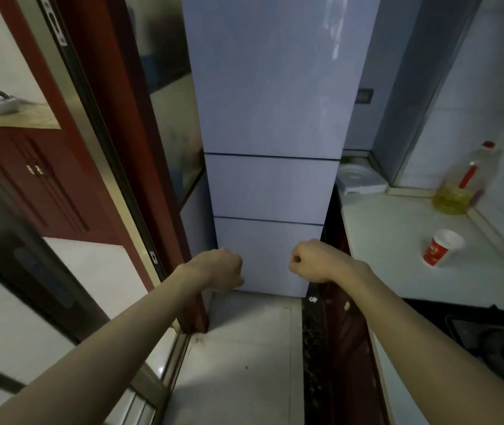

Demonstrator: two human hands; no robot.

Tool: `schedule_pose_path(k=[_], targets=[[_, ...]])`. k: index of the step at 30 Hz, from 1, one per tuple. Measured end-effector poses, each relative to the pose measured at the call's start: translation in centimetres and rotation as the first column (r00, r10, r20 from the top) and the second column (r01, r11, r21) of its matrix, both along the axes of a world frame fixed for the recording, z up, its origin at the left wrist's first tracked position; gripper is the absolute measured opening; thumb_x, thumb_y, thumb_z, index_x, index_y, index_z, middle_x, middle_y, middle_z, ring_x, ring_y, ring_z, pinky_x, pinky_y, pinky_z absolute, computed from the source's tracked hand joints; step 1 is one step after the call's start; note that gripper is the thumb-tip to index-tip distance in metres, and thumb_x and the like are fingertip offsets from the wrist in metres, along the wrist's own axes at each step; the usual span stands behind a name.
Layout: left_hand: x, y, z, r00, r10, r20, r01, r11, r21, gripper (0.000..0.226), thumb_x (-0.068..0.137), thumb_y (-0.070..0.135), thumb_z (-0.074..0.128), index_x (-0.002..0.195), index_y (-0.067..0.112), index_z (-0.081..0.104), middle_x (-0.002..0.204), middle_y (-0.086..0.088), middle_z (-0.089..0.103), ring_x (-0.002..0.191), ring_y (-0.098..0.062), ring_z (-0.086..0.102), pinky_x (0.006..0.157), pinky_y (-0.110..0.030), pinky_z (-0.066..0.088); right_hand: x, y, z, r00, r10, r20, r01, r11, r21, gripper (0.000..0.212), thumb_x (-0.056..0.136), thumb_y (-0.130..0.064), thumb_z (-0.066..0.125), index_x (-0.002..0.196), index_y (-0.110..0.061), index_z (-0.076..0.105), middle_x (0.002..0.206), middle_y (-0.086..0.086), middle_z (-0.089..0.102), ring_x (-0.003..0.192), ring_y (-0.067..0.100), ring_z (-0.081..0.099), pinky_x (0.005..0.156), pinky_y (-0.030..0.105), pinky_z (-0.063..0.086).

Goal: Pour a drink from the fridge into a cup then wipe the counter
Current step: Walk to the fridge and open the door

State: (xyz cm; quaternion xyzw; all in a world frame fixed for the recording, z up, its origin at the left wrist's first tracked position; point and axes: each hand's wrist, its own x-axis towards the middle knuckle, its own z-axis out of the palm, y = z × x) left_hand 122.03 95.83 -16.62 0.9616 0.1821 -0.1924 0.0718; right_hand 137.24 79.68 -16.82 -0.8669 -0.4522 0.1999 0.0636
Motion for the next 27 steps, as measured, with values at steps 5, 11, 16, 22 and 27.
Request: schedule_pose_path(k=[5, 11, 16, 22, 27], targets=[[4.8, 1.7, -0.7, 1.000, 0.022, 0.008, -0.022, 1.000, -0.013, 0.036, 0.097, 0.034, 0.049, 0.107, 0.005, 0.066, 0.102, -0.011, 0.070, 0.089, -0.028, 0.068, 0.083, -0.040, 0.057, 5.6, 2.2, 0.1, 0.999, 0.045, 0.011, -0.045, 0.999, -0.003, 0.031, 0.093, -0.023, 0.049, 0.095, 0.001, 0.069, 0.092, 0.014, 0.068, 0.070, 0.021, 0.058, 0.060, 0.029, 0.045], [9.2, 5.0, -0.7, 0.999, 0.047, -0.003, -0.047, 0.998, -0.036, 0.037, 0.098, 0.036, 0.048, 0.100, 0.004, 0.066, 0.094, -0.010, 0.069, 0.085, -0.028, 0.066, 0.082, -0.042, 0.056, 10.2, 5.2, -0.8, 0.995, 0.095, -0.039, -0.096, 0.994, -0.042, 0.033, 0.094, -0.024, 0.049, 0.085, 0.002, 0.066, 0.093, 0.018, 0.070, 0.071, 0.025, 0.061, 0.063, 0.036, 0.048], [13.0, 8.8, -0.2, 0.999, 0.044, 0.014, -0.044, 0.998, -0.042, 0.039, 0.101, 0.033, 0.048, 0.098, -0.002, 0.065, 0.085, -0.012, 0.065, 0.073, -0.026, 0.060, 0.076, -0.039, 0.053, 13.4, 9.5, -0.4, 0.994, 0.104, -0.025, -0.106, 0.992, -0.068, 0.034, 0.094, -0.024, 0.050, 0.092, 0.004, 0.067, 0.086, 0.014, 0.066, 0.067, 0.019, 0.053, 0.060, 0.030, 0.041], [17.2, 16.2, -1.4, 0.999, 0.045, -0.012, -0.046, 0.998, -0.053, 0.038, 0.102, 0.034, 0.048, 0.114, 0.001, 0.065, 0.108, -0.015, 0.069, 0.081, -0.021, 0.058, 0.079, -0.034, 0.051, 17.9, 17.2, -0.4, 0.990, 0.135, 0.032, -0.130, 0.983, -0.132, 0.029, 0.093, -0.016, 0.047, 0.066, -0.008, 0.051, 0.066, 0.010, 0.051, 0.058, 0.019, 0.044, 0.052, 0.029, 0.032], [20.5, 24.1, -0.6, 0.999, 0.045, 0.006, -0.045, 0.998, -0.052, 0.033, 0.102, 0.032, 0.047, 0.116, 0.005, 0.061, 0.112, -0.012, 0.067, 0.095, -0.025, 0.066, 0.085, -0.036, 0.052, 21.1, 25.4, 1.6, 0.984, 0.156, 0.089, -0.143, 0.980, -0.142, 0.035, 0.092, -0.015, 0.047, 0.058, -0.014, 0.037, 0.059, 0.005, 0.041, 0.056, 0.020, 0.039, 0.051, 0.030, 0.028]])
